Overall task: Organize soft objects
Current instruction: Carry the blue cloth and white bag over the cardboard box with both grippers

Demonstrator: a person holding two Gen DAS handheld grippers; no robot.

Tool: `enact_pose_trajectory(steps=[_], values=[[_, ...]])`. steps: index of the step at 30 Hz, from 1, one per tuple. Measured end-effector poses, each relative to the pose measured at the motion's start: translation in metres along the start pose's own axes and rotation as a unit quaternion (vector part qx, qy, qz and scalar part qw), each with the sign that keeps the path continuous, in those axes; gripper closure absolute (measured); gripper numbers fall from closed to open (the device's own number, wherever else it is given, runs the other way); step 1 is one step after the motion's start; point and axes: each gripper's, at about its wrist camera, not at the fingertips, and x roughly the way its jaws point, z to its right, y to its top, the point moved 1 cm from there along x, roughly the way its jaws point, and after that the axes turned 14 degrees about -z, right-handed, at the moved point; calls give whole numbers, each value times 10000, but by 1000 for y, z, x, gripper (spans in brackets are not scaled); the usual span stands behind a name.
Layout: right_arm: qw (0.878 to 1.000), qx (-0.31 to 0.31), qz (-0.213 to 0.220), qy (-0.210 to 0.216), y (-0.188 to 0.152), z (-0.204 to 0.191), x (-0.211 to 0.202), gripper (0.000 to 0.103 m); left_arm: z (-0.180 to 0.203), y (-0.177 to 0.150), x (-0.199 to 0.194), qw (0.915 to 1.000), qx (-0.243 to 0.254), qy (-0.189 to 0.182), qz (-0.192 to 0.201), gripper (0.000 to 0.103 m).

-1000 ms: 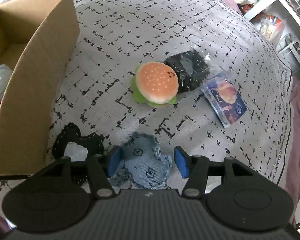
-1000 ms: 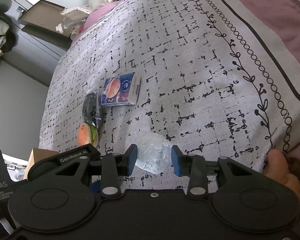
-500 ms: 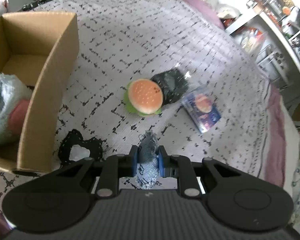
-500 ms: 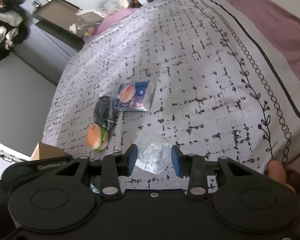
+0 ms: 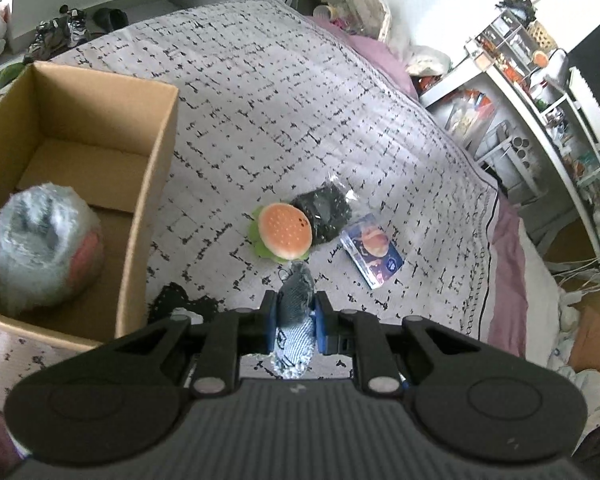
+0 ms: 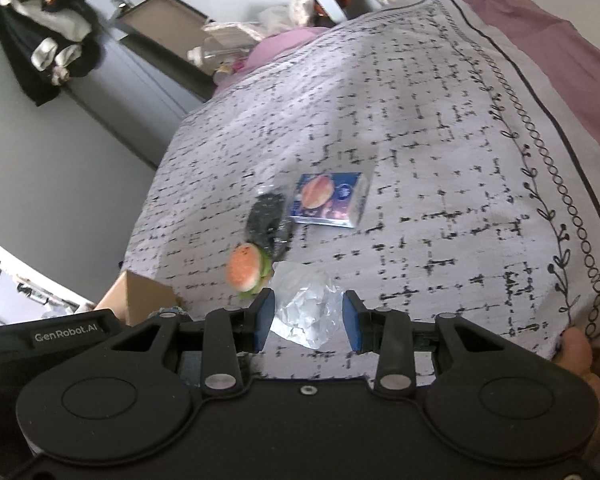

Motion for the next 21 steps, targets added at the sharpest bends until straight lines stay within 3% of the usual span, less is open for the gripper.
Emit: enact_pose_trajectory(steps=[10, 21], values=[[9968, -712, 358, -28, -10, -39, -6, 67, -30, 8, -37, 9993, -73, -277, 254, 85], [9921, -1203, 349, 66, -27, -75, 2, 67, -75, 19, -67, 9980, -294, -309, 467, 85]])
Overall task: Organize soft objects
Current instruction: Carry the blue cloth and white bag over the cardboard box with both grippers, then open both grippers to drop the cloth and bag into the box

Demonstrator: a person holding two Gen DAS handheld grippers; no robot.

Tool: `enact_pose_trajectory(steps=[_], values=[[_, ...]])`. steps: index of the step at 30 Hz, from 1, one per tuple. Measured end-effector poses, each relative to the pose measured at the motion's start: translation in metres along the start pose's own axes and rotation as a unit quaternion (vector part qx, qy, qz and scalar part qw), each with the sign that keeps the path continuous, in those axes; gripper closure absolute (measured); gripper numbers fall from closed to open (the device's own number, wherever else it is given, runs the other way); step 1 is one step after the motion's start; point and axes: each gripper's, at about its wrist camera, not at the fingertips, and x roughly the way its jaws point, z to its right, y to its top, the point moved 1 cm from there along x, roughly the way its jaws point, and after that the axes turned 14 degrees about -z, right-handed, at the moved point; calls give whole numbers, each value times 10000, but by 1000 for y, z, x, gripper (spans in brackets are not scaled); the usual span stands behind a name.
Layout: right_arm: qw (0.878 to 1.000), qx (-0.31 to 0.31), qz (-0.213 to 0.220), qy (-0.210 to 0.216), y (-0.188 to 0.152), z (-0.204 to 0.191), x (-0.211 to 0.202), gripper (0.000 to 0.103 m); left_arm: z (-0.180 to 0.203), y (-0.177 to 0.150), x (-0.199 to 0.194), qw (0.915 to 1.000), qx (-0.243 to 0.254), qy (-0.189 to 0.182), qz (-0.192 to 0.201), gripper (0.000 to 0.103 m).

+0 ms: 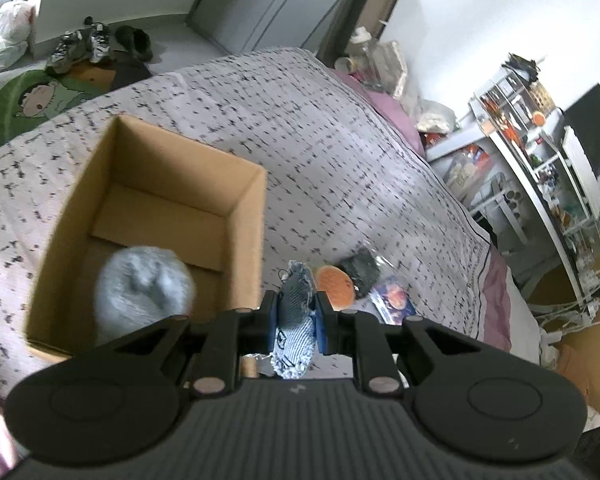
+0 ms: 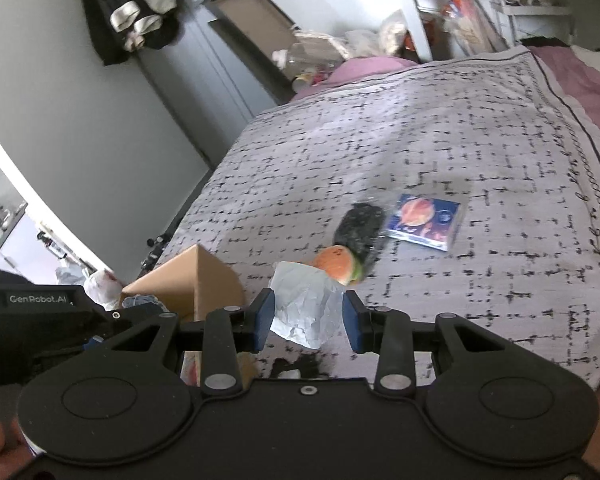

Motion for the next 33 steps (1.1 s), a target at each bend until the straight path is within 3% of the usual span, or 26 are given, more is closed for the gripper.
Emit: enact_pose_trajectory(steps=[21, 26, 33], values=[[9966, -819, -61, 47, -18, -78, 19, 66, -93, 9, -33, 9985, -488, 202, 122, 85], [9957, -921, -74, 40, -24, -93, 22, 66, -103, 11, -32, 9986, -479, 242, -47, 80], [9945, -1043, -127, 13, -29, -109, 29, 66, -111, 12, -42, 9988, -461, 180, 2, 80]])
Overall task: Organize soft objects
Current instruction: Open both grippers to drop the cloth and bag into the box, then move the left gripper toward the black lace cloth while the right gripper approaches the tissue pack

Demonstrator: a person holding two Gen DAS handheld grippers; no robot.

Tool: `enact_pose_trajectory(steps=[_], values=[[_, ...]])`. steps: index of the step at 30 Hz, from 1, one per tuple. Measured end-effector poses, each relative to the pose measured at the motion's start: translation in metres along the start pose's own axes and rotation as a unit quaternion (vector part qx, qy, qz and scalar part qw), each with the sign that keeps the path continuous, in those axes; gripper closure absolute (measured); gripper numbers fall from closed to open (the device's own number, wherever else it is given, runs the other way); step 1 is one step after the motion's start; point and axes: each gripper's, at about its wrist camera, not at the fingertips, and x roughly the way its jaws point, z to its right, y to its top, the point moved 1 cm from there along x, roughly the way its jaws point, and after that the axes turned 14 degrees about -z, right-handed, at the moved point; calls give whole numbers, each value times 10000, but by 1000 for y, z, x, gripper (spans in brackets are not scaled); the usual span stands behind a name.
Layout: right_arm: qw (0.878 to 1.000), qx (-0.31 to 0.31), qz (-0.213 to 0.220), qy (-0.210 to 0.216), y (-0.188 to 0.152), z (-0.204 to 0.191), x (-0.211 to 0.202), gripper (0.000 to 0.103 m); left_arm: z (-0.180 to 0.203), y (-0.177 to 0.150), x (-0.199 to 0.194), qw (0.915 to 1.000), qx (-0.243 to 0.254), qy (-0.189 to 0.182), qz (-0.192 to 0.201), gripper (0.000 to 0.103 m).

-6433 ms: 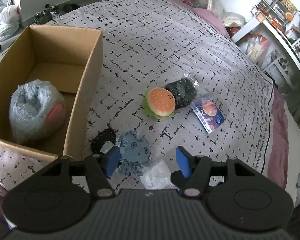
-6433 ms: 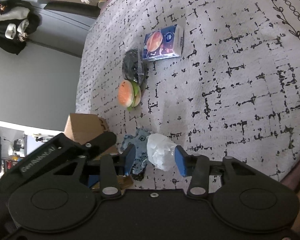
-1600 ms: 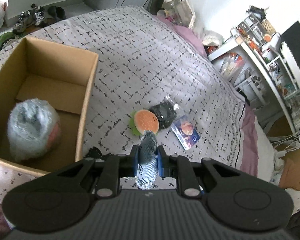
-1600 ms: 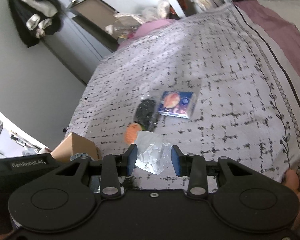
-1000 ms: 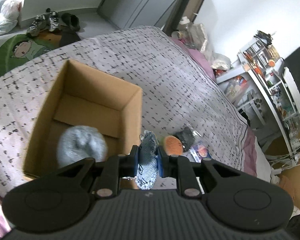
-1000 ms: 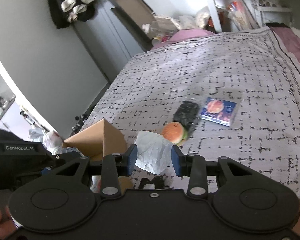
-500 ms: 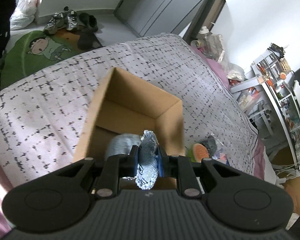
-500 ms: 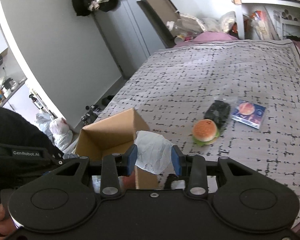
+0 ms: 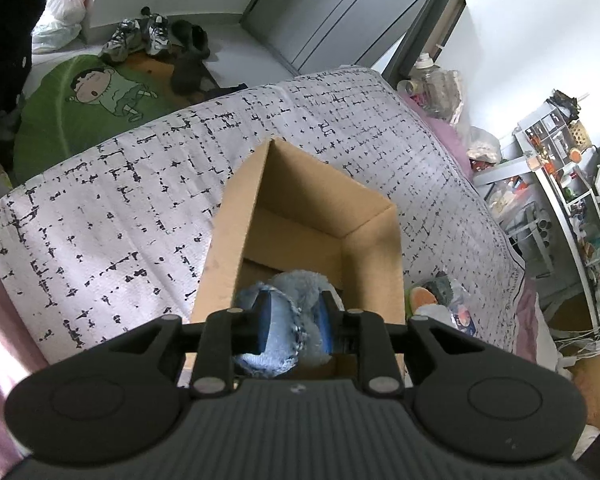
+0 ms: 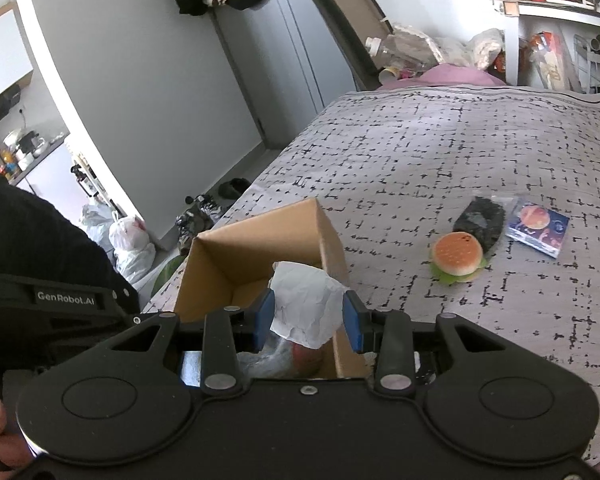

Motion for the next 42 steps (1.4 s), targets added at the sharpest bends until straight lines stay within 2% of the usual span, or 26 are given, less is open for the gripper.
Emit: enact_pose_trajectory(steps=[6, 13, 17, 21, 24, 27, 32, 37, 42], values=[[9998, -179, -48, -67, -3, -12, 2, 63, -7, 1, -6, 10000, -45, -38, -2, 80], [9995, -156, -15, -259, -4, -11, -5, 44, -6, -1, -11, 9999, -89, -44, -51, 77], [9995, 46, -52, -301, -3, 2, -16, 38, 5, -5, -14, 10000, 31, 4, -53, 63], [9986, 244, -40, -468, 0, 18, -31, 25, 18, -8, -15, 9999, 142, 49, -47, 51], [9978, 341, -18, -571, 2, 31, -45, 18, 31, -13, -17, 9996, 254, 98, 12, 43], [9974, 334, -28, -641, 5, 43, -54, 11, 42, -18, -18, 9993, 323, 150, 78, 40], [9975, 412, -51, -575, 13, 66, -71, 8, 63, -24, -20, 9987, 453, 201, 70, 38], [9979, 297, -6, -577, 22, 82, -86, 3, 85, -32, -24, 9976, 599, 291, 204, 27], [9986, 178, 6, -495, 28, 101, -98, 1, 108, -38, -21, 9967, 728, 334, 87, 17]])
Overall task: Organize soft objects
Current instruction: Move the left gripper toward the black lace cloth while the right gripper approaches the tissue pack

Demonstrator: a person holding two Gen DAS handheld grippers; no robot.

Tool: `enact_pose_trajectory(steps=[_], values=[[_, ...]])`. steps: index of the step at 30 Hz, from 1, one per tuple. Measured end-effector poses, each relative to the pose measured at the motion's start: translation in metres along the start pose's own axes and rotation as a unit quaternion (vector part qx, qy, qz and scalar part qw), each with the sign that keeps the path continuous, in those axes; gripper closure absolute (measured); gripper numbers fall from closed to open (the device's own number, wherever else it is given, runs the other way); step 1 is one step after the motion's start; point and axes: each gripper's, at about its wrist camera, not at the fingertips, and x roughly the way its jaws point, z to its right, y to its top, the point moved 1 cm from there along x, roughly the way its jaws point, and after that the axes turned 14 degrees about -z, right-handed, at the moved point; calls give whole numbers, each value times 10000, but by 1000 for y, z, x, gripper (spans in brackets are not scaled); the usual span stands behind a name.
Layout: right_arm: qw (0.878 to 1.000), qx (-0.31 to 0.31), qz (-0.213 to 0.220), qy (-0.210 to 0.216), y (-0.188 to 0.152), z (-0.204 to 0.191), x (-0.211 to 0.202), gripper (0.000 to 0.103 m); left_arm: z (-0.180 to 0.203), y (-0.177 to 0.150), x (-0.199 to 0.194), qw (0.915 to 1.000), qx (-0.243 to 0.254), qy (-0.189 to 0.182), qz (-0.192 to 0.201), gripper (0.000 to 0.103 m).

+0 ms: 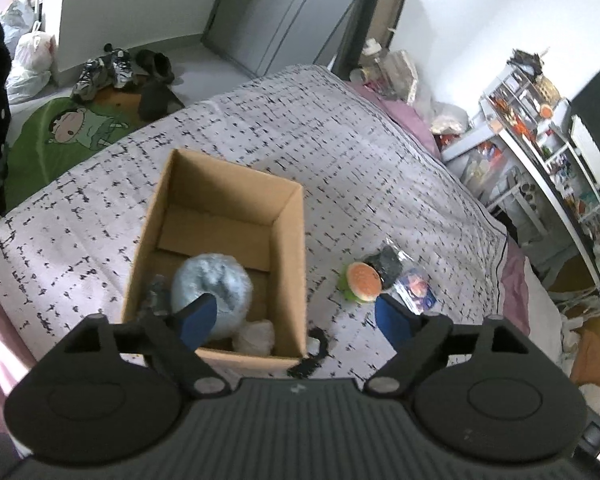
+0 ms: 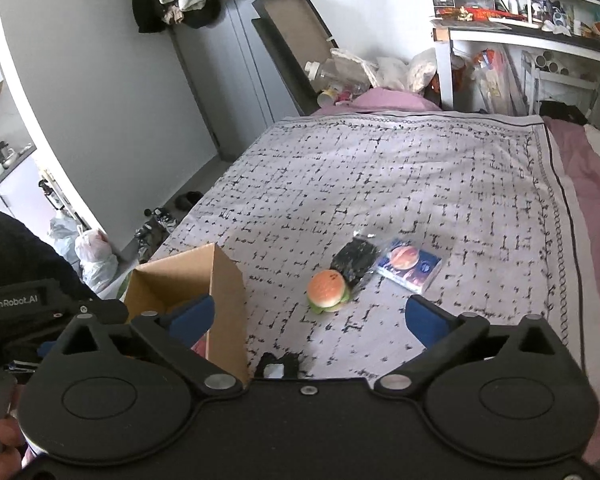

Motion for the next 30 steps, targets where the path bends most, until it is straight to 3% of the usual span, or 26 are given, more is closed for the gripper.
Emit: enact_pose_trajectory(steps=[14, 30], values=[[9991, -207, -327, 166, 20, 54, -5, 0, 59, -12, 16, 9993, 250, 234, -138, 17], [9956, -499, -681, 395, 56, 102, 29, 0, 98, -27, 59, 9965, 135, 806, -181, 17]])
